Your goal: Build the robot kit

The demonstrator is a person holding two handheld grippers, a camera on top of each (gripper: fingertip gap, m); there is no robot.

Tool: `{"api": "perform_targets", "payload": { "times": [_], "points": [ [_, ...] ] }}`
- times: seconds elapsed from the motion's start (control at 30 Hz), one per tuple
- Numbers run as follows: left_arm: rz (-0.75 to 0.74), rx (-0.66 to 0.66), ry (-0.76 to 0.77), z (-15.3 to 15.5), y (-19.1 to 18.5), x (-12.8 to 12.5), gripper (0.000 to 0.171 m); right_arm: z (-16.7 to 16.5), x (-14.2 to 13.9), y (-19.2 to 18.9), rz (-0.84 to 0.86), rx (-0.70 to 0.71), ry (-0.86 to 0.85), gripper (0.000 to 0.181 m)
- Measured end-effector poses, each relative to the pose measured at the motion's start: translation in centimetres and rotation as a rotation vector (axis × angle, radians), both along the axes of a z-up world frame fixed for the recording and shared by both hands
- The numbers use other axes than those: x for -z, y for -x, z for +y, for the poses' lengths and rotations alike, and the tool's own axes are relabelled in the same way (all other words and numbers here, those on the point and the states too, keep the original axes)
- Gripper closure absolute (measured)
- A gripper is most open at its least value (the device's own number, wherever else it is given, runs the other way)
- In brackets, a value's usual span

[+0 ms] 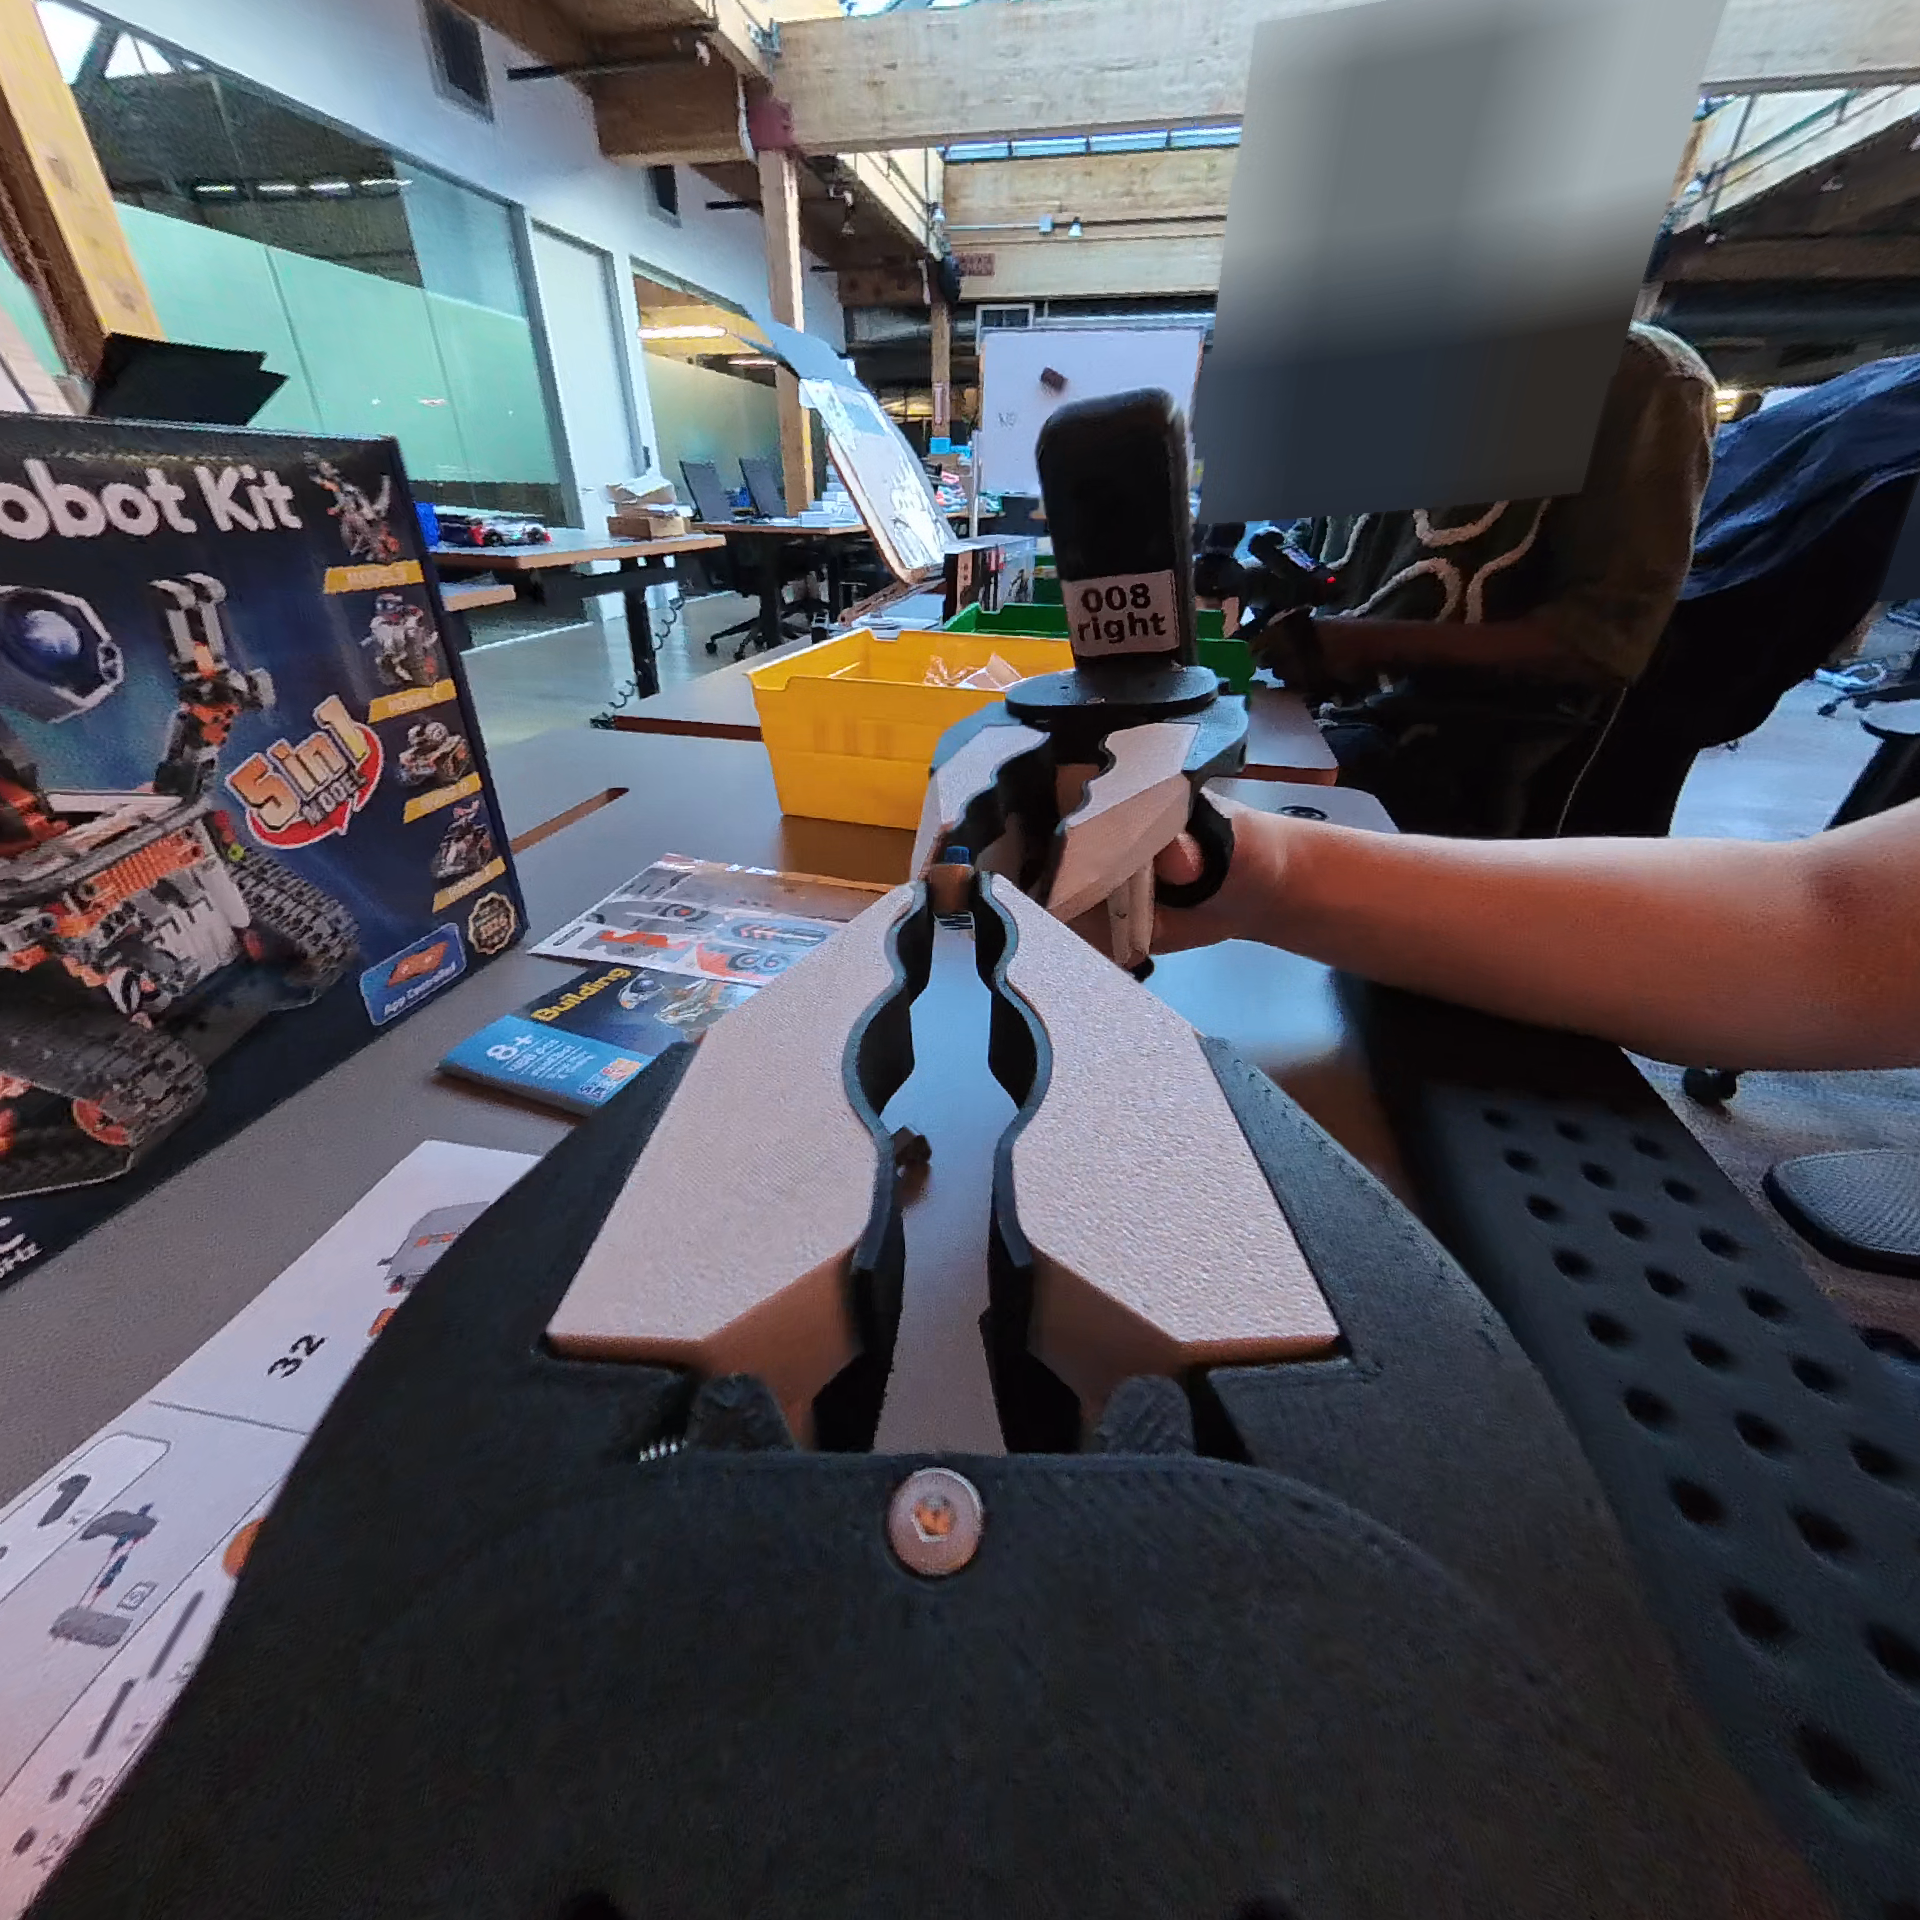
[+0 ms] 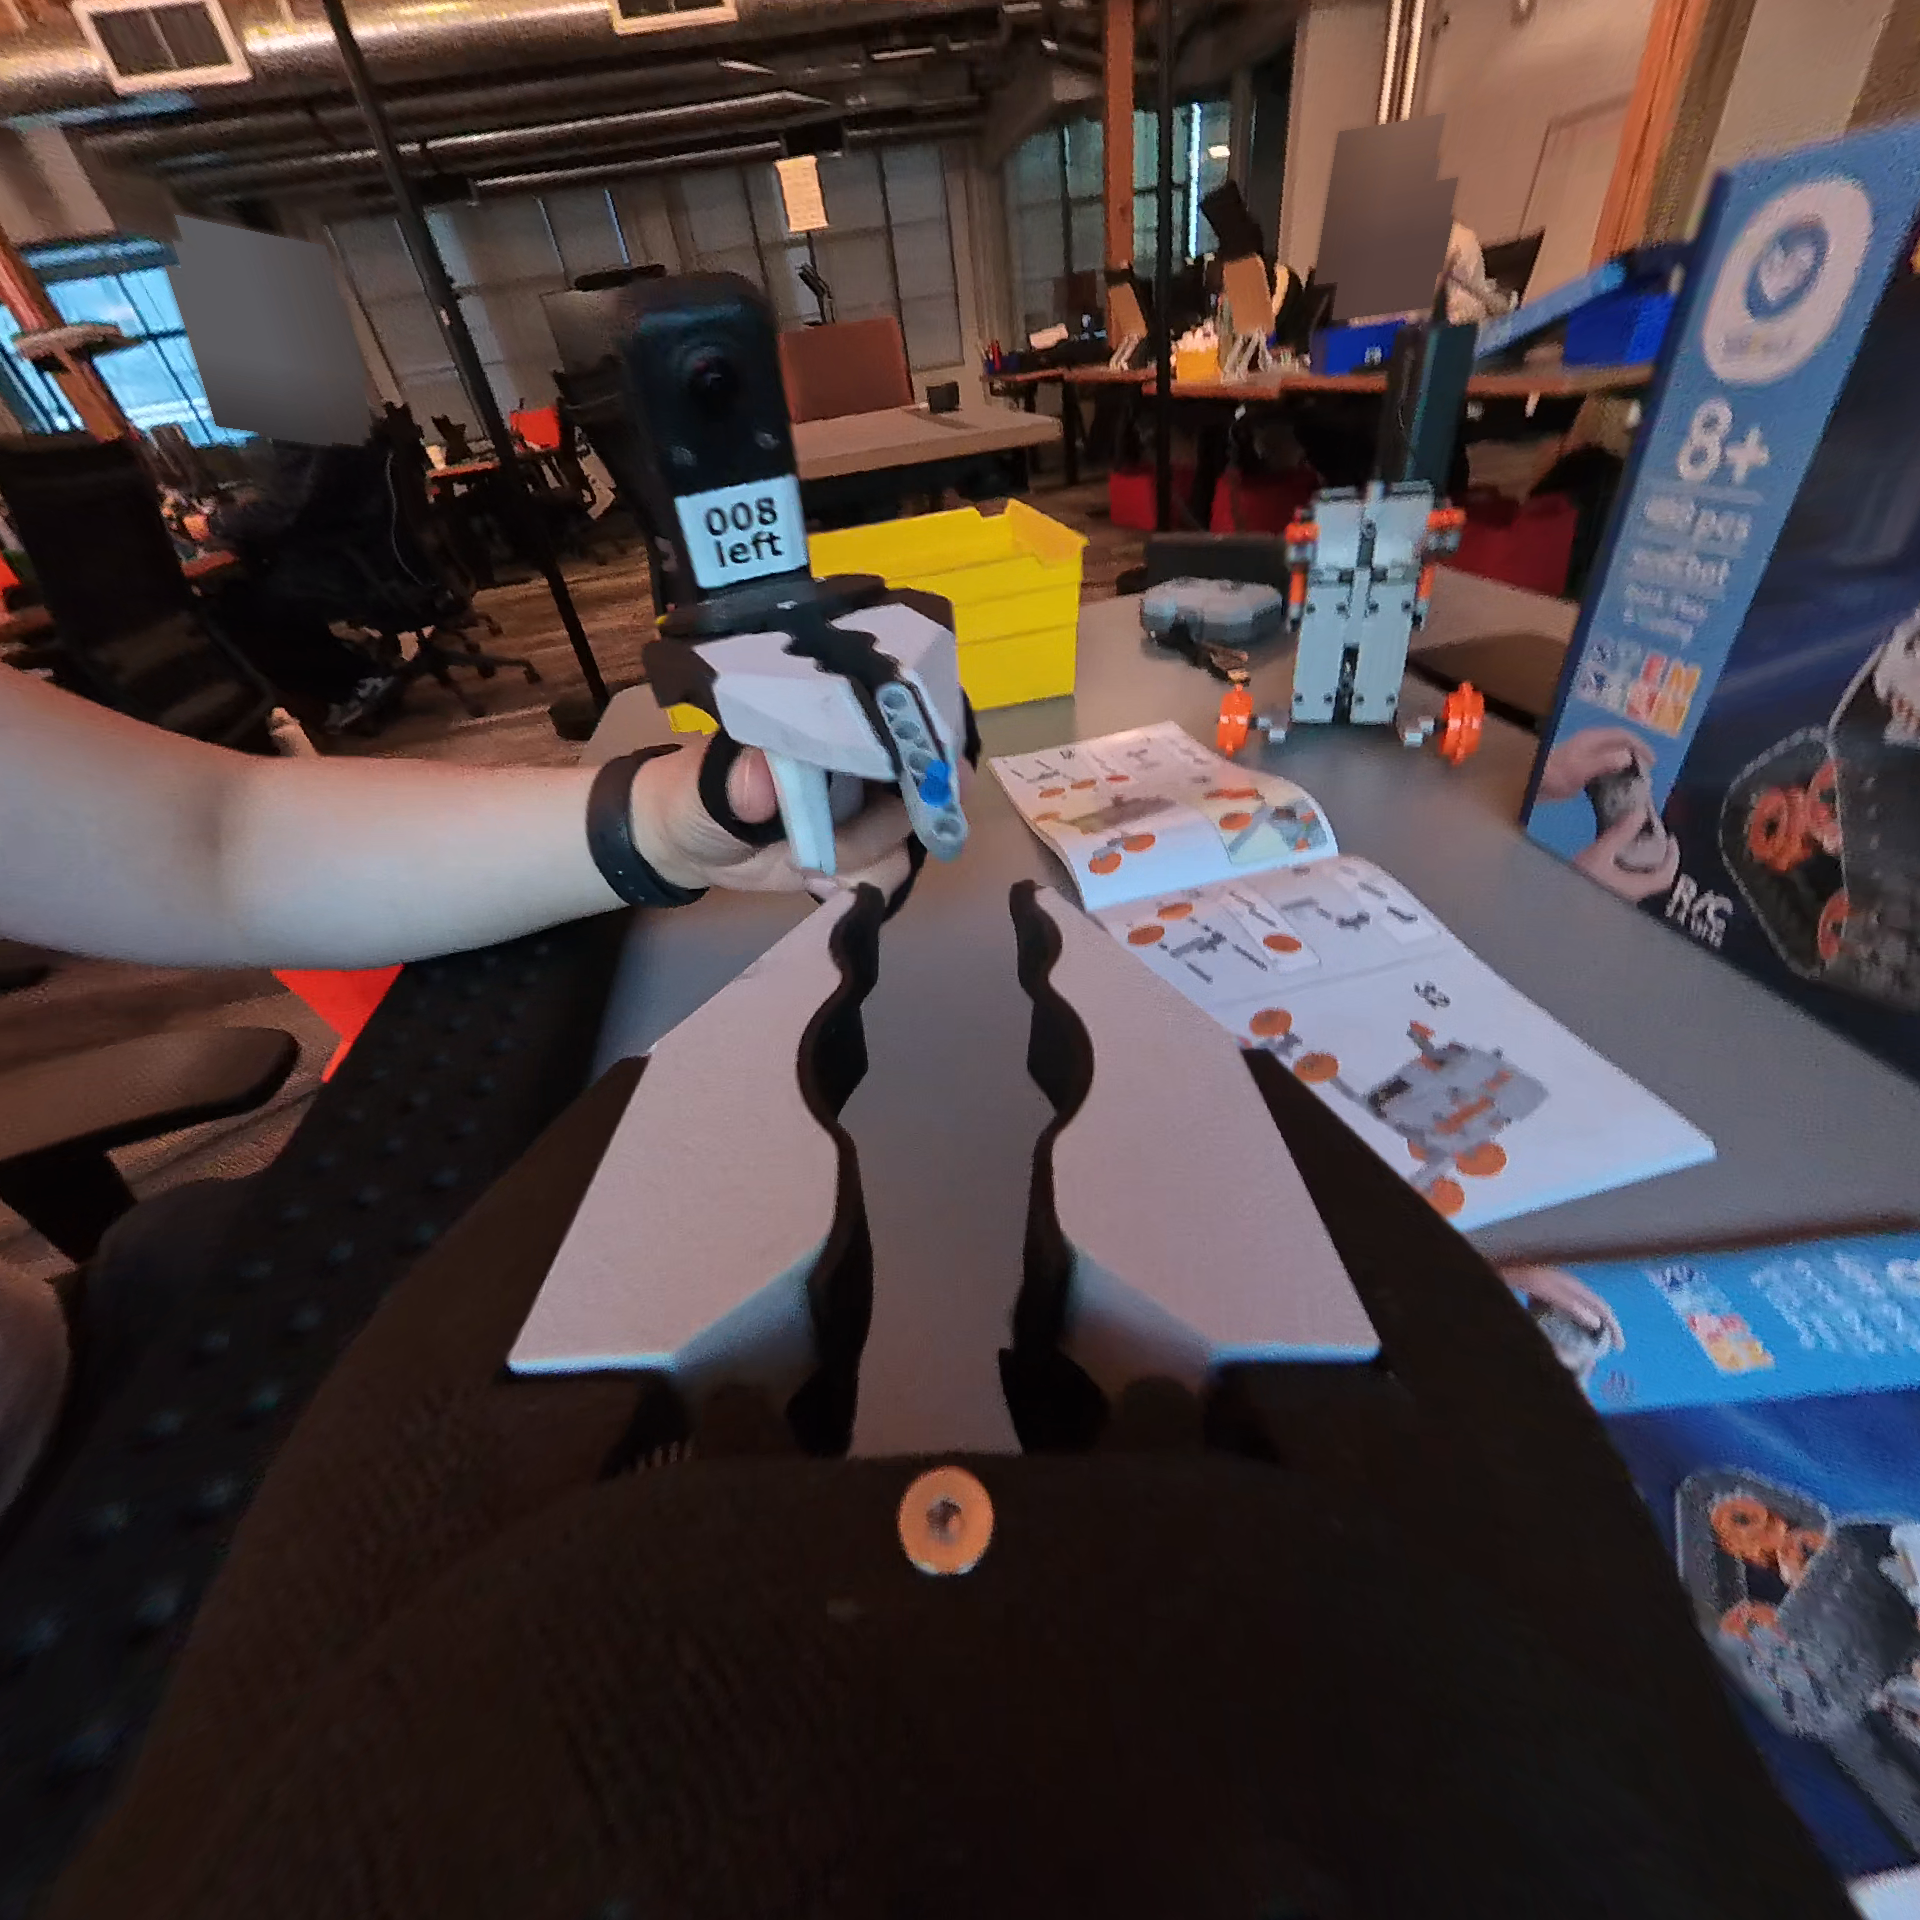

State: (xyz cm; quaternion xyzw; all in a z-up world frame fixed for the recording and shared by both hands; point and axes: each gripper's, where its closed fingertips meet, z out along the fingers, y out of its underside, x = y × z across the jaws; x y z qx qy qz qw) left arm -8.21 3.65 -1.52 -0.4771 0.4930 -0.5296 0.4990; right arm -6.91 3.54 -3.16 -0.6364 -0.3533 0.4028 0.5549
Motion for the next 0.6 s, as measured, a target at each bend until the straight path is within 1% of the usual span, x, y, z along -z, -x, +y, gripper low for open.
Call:
{"api": "perform_targets", "payload": {
  "times": [0.1, 0.13, 0.17, 0.2, 0.3, 0.37, 0.4, 0.43, 0.6],
  "points": [
    [-0.007, 0.024, -0.01, -0.6, -0.3, -0.1, 0.167, -0.1, -0.3, 0.6, -0.011, 0.009, -0.045, 0.156],
    [-0.007, 0.035, -0.006, -0.8, -0.4, -0.1, 0.167, -0.2, -0.2, 0.8, -0.021, 0.005, -0.046, 0.159],
    [-0.011, 0.047, -0.005, -1.0, -0.5, -0.2, 0.167, -0.7, -0.2, 1.0, -0.019, -0.025, -0.049, 0.175],
    [-0.023, 0.066, -0.003, -1.4, -0.5, -0.3, 0.168, -0.8, -0.3, 1.0, -0.018, -0.032, -0.048, 0.177],
    [-0.013, 0.095, -0.001, -1.8, -0.5, -0.3, 0.167, -1.2, 0.0, 1.1, -0.033, -0.057, -0.04, 0.177],
    [0.035, 0.091, -0.008, -1.8, -0.9, 0.4, 0.162, -1.3, -0.2, 1.1, -0.021, -0.067, -0.041, 0.178],
    [0.05, 0.09, -0.006, -1.8, -1.1, 0.7, 0.163, -1.2, -0.2, 1.1, -0.02, -0.06, -0.03, 0.178],
    [0.046, 0.092, 0.0, -1.8, -1.3, 0.8, 0.168, -1.0, -0.1, 1.1, -0.02, -0.051, -0.02, 0.178],
    [-0.033, 0.101, 0.067, -1.6, -1.5, -0.2, 0.168, -0.8, -1.0, 1.0, 0.064, -0.046, -0.013, 0.178]
  ]
}}
